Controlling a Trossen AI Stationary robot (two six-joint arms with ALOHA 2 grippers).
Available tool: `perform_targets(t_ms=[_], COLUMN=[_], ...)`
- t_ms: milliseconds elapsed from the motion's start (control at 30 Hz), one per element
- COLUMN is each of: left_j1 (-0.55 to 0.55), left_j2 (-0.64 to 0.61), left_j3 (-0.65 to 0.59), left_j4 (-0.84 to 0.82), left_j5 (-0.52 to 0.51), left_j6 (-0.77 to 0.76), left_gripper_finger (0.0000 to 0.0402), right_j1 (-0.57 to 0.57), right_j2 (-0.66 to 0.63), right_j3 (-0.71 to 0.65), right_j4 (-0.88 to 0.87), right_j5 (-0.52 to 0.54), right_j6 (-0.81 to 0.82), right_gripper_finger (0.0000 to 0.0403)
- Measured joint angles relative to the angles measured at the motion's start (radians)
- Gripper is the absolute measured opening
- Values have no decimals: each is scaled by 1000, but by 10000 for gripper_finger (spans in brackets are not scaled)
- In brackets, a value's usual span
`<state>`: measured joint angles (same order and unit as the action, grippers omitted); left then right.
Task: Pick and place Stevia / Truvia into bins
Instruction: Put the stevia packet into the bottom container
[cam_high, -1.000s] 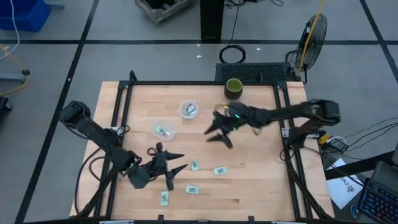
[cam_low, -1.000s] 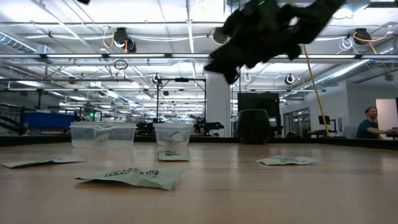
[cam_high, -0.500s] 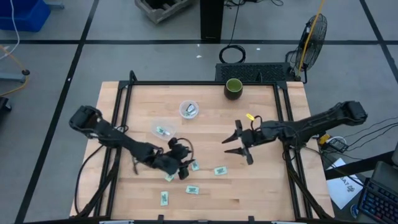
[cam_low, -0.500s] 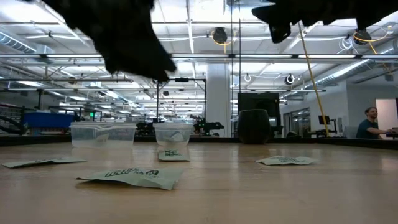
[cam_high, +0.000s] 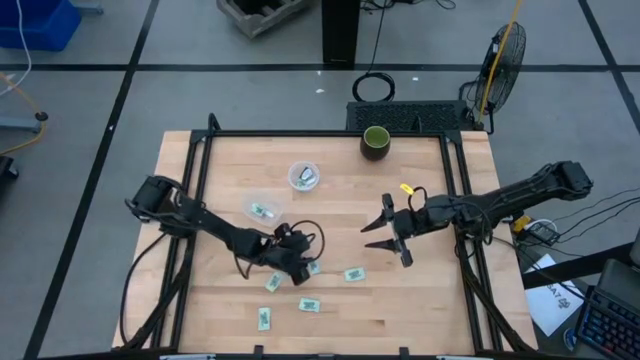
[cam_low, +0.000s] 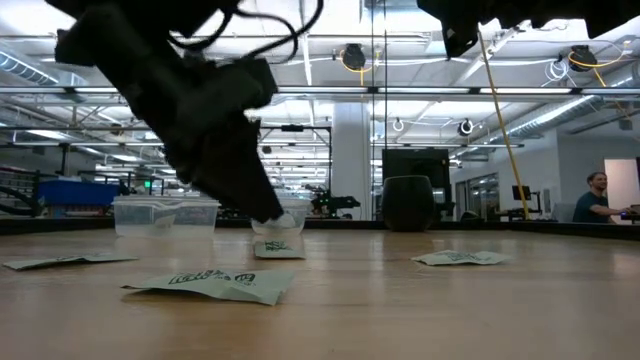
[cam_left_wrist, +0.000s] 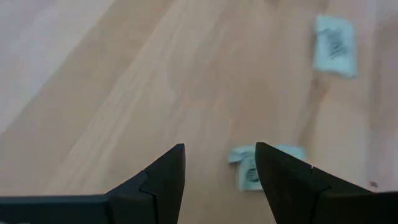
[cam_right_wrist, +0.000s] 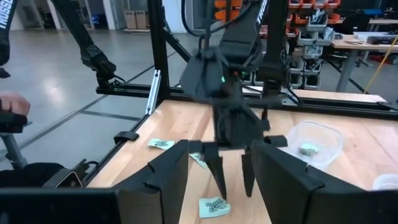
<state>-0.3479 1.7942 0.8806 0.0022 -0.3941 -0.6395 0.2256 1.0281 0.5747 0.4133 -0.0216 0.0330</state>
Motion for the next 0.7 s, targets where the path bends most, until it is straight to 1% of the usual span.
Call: perform_targets(t_ms=[200,433,533,700], left_j1=[9,9,14,24], left_j2=[53,109,115,104], left_j3=[14,47,47,47], left_j4=[1,15,4,-65], left_j5=[8,8,3,-4], left_j6=[5,70,40,5], left_gripper_finger=[200,200,200,200], right_j1=[0,0,0,0], right_j2=[0,1,1,1], right_j3=[0,0,0,0], right_j4=[-3,-7,-7,-8], right_j5=[0,-1,-1,-4], right_j6=[0,0,0,5], right_gripper_finger=[169,169,169,169])
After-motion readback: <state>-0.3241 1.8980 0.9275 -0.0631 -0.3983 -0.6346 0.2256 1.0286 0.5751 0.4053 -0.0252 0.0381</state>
